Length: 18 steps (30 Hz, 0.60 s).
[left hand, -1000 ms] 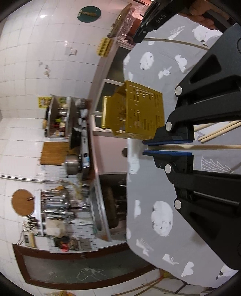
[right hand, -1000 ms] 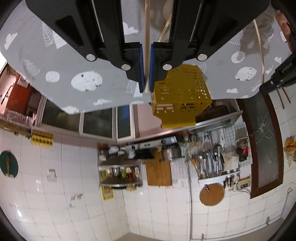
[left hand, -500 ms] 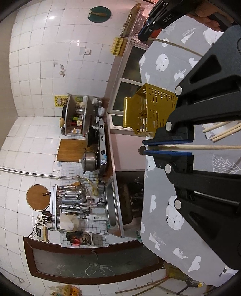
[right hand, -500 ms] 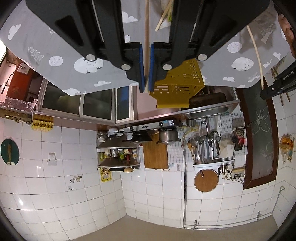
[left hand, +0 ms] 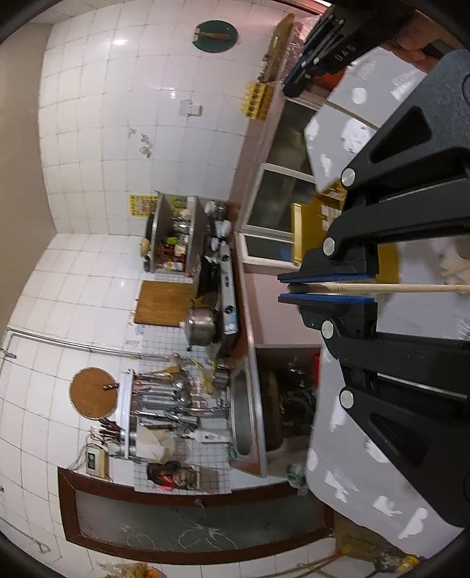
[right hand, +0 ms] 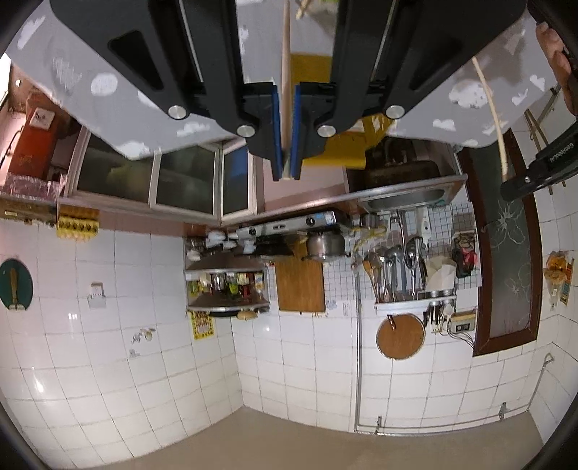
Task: Organize utensils
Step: 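Lift both held chopsticks and carry them over the yellow slotted holder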
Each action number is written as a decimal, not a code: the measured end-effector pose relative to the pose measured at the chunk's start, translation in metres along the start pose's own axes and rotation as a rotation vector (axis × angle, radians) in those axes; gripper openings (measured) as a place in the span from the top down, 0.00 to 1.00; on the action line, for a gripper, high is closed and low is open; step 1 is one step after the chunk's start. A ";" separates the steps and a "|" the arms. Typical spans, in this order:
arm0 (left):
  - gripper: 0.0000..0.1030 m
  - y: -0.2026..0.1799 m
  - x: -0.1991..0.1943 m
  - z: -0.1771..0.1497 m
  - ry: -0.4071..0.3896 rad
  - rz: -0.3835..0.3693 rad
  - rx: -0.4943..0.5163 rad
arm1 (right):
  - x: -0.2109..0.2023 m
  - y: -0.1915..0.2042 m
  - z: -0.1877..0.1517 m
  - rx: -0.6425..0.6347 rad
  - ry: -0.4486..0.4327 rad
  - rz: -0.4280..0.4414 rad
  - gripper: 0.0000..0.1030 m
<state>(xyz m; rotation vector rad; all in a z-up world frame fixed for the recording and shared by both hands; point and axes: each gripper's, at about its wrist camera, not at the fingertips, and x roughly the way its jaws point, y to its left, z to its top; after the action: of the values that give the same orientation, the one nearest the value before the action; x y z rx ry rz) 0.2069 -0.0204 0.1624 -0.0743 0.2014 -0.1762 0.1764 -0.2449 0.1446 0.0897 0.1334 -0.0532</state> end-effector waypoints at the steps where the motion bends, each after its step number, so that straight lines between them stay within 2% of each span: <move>1: 0.96 -0.003 0.002 0.006 -0.008 -0.004 -0.001 | 0.003 0.001 0.007 -0.002 -0.011 0.003 0.95; 4: 0.96 -0.013 0.014 0.033 -0.058 -0.014 -0.005 | 0.012 0.006 0.029 0.003 -0.045 0.011 0.95; 12: 0.96 -0.028 0.065 0.086 -0.125 -0.029 -0.028 | 0.051 0.023 0.087 -0.018 -0.132 0.012 0.95; 15: 0.96 -0.030 0.088 0.095 -0.148 -0.020 -0.031 | 0.073 0.026 0.098 -0.018 -0.137 0.008 0.95; 18: 0.96 -0.029 0.116 0.093 -0.147 -0.007 -0.044 | 0.099 0.023 0.096 0.005 -0.121 0.012 0.95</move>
<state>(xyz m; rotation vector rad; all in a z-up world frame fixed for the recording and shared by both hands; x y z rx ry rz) 0.3335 -0.0644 0.2335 -0.1312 0.0587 -0.1724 0.2878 -0.2356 0.2278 0.0917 0.0120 -0.0471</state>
